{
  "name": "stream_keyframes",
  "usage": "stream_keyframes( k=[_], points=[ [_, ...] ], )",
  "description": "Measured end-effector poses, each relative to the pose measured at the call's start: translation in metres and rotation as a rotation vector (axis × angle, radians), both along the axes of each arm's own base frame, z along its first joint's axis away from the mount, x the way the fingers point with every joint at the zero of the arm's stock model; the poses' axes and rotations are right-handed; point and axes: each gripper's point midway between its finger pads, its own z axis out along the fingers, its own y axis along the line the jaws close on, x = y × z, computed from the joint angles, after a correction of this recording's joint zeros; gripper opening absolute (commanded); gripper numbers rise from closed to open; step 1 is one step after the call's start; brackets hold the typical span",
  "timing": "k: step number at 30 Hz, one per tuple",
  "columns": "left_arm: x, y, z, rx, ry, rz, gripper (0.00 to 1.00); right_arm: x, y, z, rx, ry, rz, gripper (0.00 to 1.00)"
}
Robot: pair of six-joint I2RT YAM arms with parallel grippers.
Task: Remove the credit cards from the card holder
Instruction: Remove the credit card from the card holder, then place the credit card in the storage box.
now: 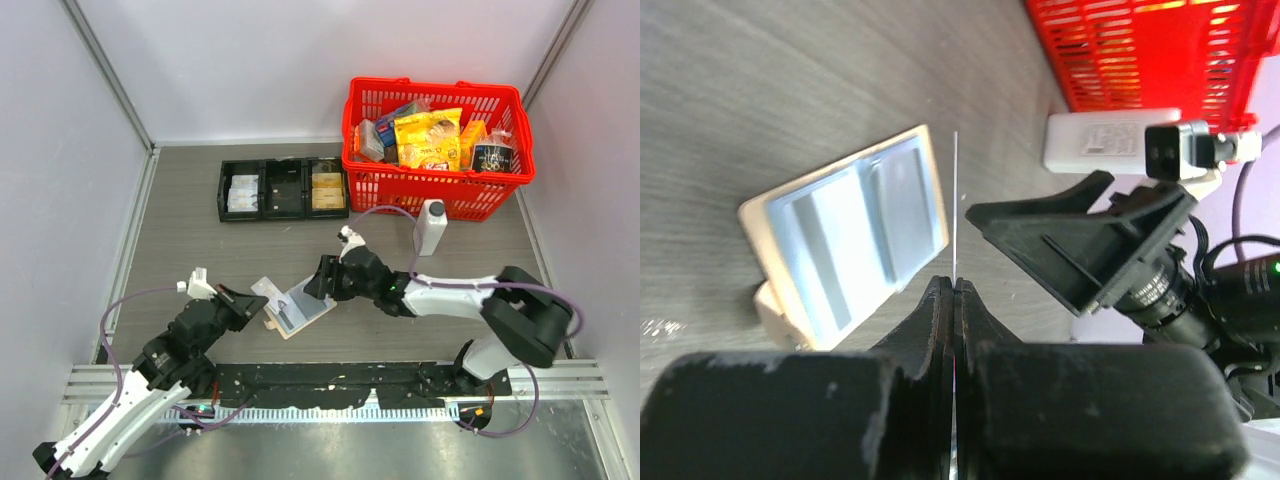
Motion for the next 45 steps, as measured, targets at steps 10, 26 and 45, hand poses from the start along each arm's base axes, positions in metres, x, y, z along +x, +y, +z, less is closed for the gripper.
stream_keyframes(
  k=[10, 26, 45],
  points=[
    [0.029, -0.017, 0.049, -0.065, -0.18, 0.007, 0.0, -0.003, -0.01, 0.102, 0.295, -0.184, -0.039, 0.72],
    [0.054, -0.058, 0.12, -0.215, -0.345, -0.07, 0.0, -0.005, 0.008, 0.14, 0.558, -0.175, -0.01, 0.53],
    [0.058, -0.064, 0.114, -0.058, -0.326, -0.131, 0.69, 0.018, -0.006, 0.166, 0.675, -0.196, -0.031, 0.01]
  ],
)
